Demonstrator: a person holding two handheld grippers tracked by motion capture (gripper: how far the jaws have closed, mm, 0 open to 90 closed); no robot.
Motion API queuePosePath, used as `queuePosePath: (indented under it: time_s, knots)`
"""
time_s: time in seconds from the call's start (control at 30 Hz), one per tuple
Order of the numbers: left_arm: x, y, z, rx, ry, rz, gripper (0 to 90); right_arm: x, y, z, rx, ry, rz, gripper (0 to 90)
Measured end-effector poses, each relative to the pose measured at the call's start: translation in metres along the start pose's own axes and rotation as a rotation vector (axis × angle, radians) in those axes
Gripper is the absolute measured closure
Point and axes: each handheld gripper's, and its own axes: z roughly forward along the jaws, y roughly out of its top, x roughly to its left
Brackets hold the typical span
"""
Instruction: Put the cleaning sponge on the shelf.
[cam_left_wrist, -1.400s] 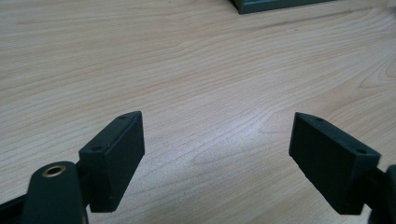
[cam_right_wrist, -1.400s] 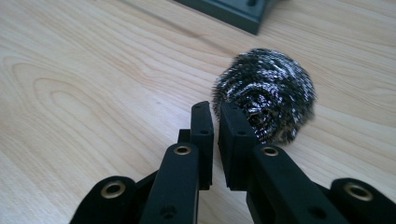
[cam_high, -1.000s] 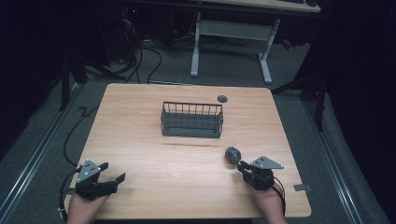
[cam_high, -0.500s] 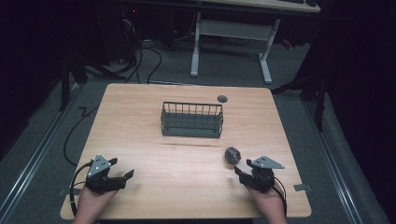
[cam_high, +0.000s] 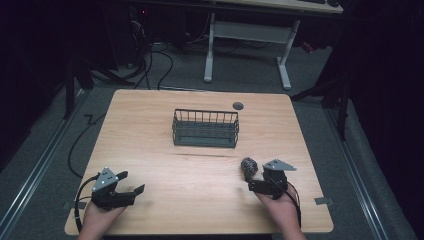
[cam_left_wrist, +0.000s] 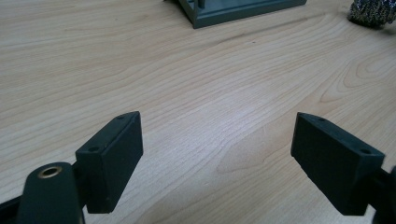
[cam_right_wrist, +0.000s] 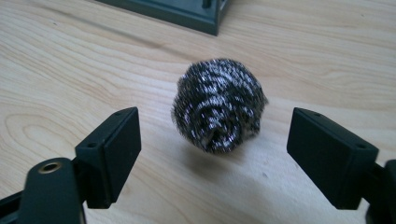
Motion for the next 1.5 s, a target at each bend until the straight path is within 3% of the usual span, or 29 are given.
queuePosePath:
  time_s: [0.27, 0.4, 0.67, 0.83, 1.17, 1.5]
  knots:
    - [0.001, -0.001, -0.003, 0.005, 0.023, -0.002, 17.7, -0.003, 0.01, 0.013, 0.025, 0.005, -0.015, 16.3]
    - [0.001, -0.001, -0.002, 0.0, 0.004, -0.015, 17.7, -0.004, 0.01, 0.019, 0.04, 0.014, -0.011, 16.7]
    - [-0.003, -0.001, -0.001, 0.005, 0.0, -0.002, 17.7, -0.009, 0.011, 0.025, 0.06, 0.037, 0.003, 19.2]
    - [0.0, -0.002, -0.001, 0.01, -0.002, -0.006, 17.7, -0.009, 0.01, 0.03, 0.08, 0.025, -0.008, 23.3]
    - [0.001, -0.002, -0.002, 0.006, -0.004, -0.009, 17.7, -0.009, 0.009, 0.03, 0.073, 0.017, -0.011, 37.5]
    - [0.0, -0.002, -0.001, 0.006, 0.0, -0.008, 17.7, -0.006, 0.01, 0.023, 0.048, 0.015, -0.023, 39.2]
